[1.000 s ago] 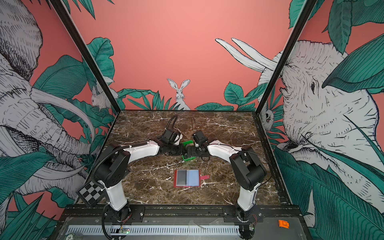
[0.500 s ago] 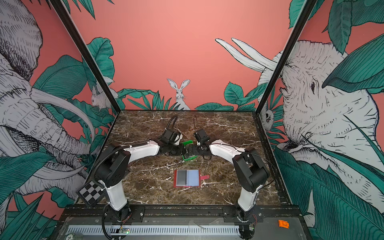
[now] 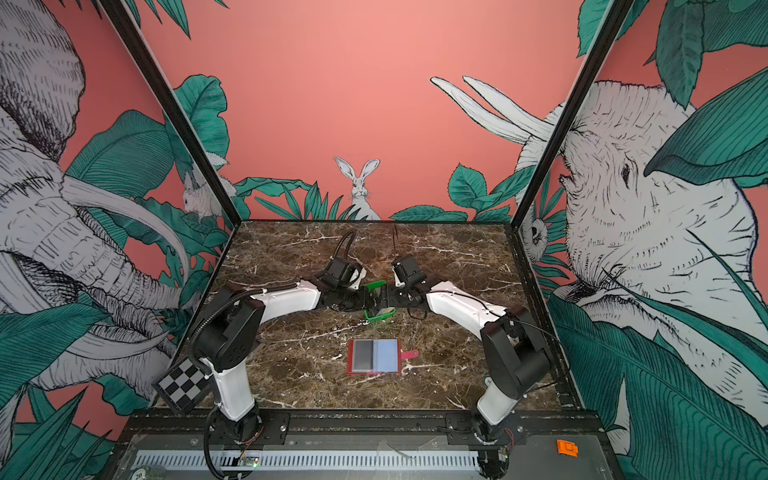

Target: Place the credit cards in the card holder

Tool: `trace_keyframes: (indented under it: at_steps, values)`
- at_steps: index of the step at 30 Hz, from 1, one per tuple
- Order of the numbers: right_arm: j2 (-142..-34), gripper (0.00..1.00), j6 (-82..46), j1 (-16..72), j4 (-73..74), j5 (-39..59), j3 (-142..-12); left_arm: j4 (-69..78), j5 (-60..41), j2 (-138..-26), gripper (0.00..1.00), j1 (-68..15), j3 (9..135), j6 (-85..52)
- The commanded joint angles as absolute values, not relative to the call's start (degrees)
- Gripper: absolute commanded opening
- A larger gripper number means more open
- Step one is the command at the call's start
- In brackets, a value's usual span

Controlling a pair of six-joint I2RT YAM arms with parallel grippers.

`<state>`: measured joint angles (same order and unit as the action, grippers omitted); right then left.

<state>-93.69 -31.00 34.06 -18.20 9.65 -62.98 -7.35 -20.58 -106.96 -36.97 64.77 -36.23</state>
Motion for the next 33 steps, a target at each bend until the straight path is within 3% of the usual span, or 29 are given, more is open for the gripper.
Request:
trace_keyframes:
  at_steps: [1,4,8,28,33]
  values:
    - [-93.5,0.59,-32.2,33.8,-15.3,14.5,-62.5,-9.9,-19.6,-108.2,0.17,-37.0,64.8,-36.3]
    - [-94.8,0.46,-32.4,33.7,-14.6,15.9,-62.7,-9.6,-19.8,-108.1,0.16,-37.0,64.6,-36.5]
    - [-96.7,0.37,-32.5,33.8,-14.2,17.9,-63.3,-9.5,-19.9,-107.9,0.16,-37.0,64.4,-36.5]
    - [-99.7,0.05,-32.7,34.4,-13.2,20.0,-62.9,-6.8,-20.6,-107.3,0.17,-37.0,63.3,-37.5]
    - [-97.5,0.00,-33.4,34.5,-13.1,18.7,-62.0,-5.3,-21.3,-105.0,0.24,-37.0,62.0,-37.8]
